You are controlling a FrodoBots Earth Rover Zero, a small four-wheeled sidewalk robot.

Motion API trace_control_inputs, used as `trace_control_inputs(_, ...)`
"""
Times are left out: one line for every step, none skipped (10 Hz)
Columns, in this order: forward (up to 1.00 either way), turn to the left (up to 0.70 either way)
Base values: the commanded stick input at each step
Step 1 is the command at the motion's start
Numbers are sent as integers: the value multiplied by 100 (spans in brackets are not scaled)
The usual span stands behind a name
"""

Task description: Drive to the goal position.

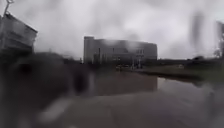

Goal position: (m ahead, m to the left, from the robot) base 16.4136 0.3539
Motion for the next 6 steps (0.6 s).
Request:
trace_control_inputs(70,0)
trace_control_inputs(70,0)
trace_control_inputs(70,0)
trace_control_inputs(70,0)
trace_control_inputs(70,0)
trace_control_inputs(70,0)
